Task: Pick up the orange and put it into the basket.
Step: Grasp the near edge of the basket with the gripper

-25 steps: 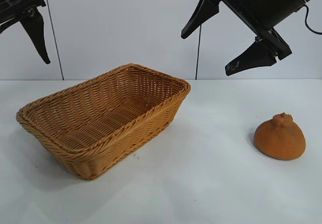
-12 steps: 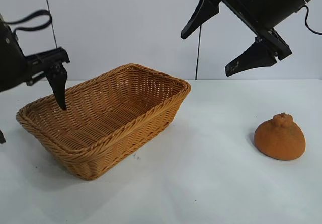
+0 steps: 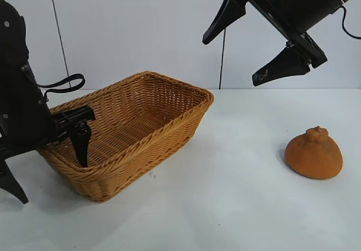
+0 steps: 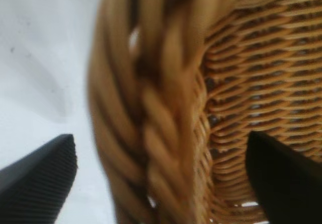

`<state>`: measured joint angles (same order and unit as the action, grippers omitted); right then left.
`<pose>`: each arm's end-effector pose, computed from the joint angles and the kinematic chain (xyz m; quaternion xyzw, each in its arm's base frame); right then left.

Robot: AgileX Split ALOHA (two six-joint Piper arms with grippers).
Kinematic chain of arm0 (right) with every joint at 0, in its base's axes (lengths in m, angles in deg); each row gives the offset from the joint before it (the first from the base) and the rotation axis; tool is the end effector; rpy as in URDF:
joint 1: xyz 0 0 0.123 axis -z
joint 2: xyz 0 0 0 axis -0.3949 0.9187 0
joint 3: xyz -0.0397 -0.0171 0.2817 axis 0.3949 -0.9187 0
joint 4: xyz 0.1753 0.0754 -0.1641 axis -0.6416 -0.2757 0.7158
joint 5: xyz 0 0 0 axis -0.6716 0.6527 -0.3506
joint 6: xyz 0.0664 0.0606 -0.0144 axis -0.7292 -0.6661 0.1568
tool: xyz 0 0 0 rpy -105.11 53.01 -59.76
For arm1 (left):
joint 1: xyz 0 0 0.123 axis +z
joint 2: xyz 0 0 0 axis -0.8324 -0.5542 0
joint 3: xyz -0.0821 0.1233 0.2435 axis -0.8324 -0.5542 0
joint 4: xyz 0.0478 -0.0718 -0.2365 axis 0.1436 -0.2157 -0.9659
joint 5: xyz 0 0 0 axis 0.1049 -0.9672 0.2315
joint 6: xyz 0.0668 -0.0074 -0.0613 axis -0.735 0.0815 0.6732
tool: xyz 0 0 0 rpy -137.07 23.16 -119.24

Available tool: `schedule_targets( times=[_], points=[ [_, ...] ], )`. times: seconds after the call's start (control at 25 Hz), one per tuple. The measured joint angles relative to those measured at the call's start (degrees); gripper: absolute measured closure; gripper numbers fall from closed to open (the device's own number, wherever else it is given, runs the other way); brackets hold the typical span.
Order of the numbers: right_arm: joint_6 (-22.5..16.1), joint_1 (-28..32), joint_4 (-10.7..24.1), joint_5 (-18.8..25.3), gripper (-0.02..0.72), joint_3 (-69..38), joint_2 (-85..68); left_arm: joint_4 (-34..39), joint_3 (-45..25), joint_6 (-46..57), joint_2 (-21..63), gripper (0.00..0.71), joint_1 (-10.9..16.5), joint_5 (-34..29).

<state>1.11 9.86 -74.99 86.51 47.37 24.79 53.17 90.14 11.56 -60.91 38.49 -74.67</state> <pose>0.3370 0.1281 0.2510 -0.0303 0.9330 0.3141 0.1731 0.3266 -0.1150 0.1173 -0.3501 0.9318 -0.0906 0.0317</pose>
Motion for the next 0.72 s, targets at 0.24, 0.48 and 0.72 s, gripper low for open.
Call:
schedule_targets(
  times=[0.24, 0.48, 0.72],
  points=[
    [0.00, 0.00, 0.00, 0.00, 0.010, 0.00, 0.00, -0.34, 0.00, -0.10, 0.00, 0.442, 0.00, -1.05],
    [0.00, 0.00, 0.00, 0.00, 0.010, 0.00, 0.00, -3.57, 0.67, 0.41, 0.17, 0.600, 0.06, -1.00],
    [0.00, 0.00, 0.00, 0.00, 0.010, 0.00, 0.00, -4.93, 7.37, -7.43, 0.01, 0.623, 1.85, -6.57]
  ],
)
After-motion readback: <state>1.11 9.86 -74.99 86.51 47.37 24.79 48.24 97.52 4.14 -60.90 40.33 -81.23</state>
